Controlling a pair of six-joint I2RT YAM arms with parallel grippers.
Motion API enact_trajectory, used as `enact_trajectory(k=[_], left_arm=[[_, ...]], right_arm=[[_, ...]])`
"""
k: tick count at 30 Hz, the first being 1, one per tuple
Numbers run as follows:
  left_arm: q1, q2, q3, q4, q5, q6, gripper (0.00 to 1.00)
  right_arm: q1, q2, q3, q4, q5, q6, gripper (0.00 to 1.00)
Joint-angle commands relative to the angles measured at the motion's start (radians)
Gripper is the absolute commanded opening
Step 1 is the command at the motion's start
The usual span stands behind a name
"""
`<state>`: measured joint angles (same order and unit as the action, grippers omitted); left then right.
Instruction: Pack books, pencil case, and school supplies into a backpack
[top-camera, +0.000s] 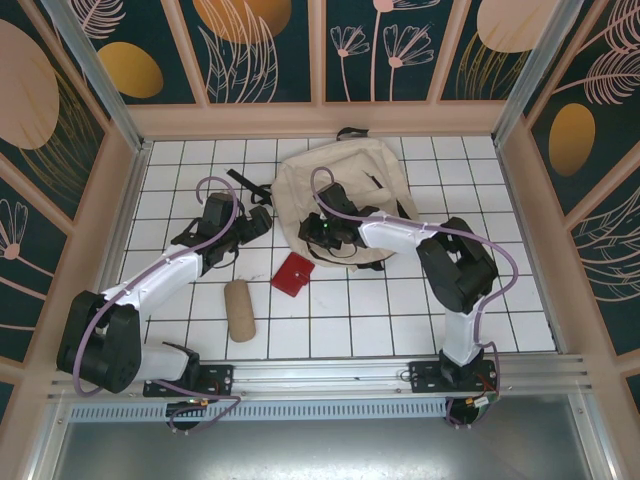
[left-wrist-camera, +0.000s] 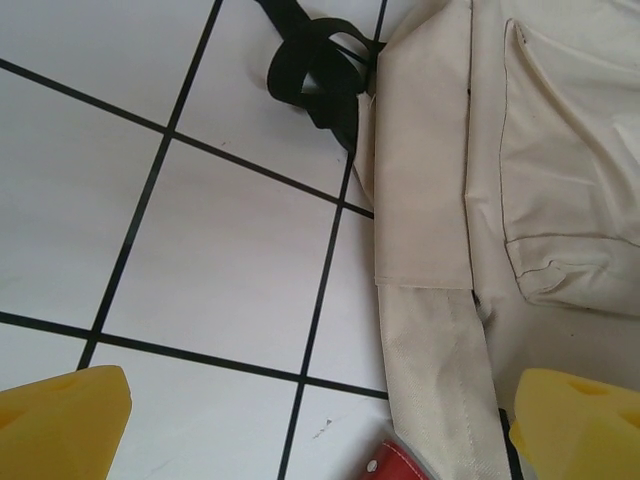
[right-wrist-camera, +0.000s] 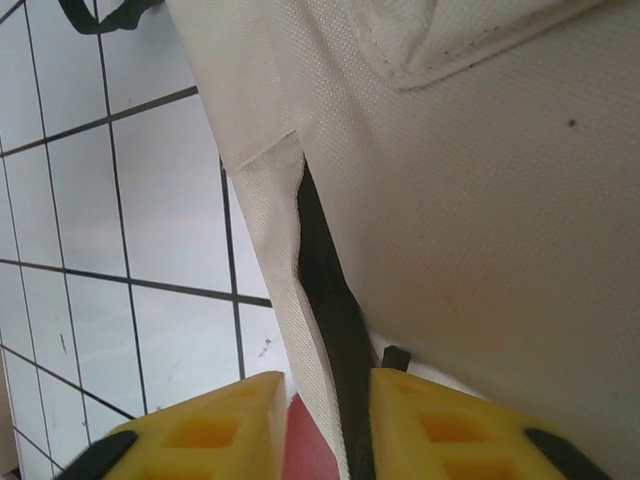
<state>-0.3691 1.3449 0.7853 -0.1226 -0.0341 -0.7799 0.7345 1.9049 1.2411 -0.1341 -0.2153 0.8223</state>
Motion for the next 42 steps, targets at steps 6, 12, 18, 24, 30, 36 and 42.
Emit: enact_trajectory(k=[6, 12, 18, 24, 30, 36, 42], left_arm=[[0.006, -0.005, 0.006, 0.014, -0.019, 0.006, 0.99], [0.006, 0.013, 0.014, 0.016, -0.013, 0.005, 0.98], [0.005, 0.021, 0.018, 0.020, -0.010, 0.007, 0.98], [0.006, 0.025, 0.018, 0.023, 0.003, 0.008, 0.99], [0.005, 0.047, 0.016, 0.045, 0.054, 0.006, 0.98], [0.005, 0.105, 0.008, 0.134, 0.224, -0.009, 0.96], [0.000, 0.199, 0.010, 0.298, 0.413, -0.099, 0.85]], right_arm=[[0.001, 0.003, 0.027, -0.061, 0.064, 0.048, 0.17], [0.000, -0.003, 0.026, -0.097, 0.116, 0.052, 0.23], [0.002, 0.046, 0.042, -0.065, -0.010, 0.045, 0.25], [0.004, 0.077, 0.062, -0.067, -0.047, 0.049, 0.18], [0.006, 0.076, 0.060, -0.068, -0.044, 0.048, 0.06], [0.009, 0.033, 0.061, -0.085, 0.022, 0.019, 0.00], [0.010, -0.073, 0.031, -0.062, 0.106, -0.004, 0.00]])
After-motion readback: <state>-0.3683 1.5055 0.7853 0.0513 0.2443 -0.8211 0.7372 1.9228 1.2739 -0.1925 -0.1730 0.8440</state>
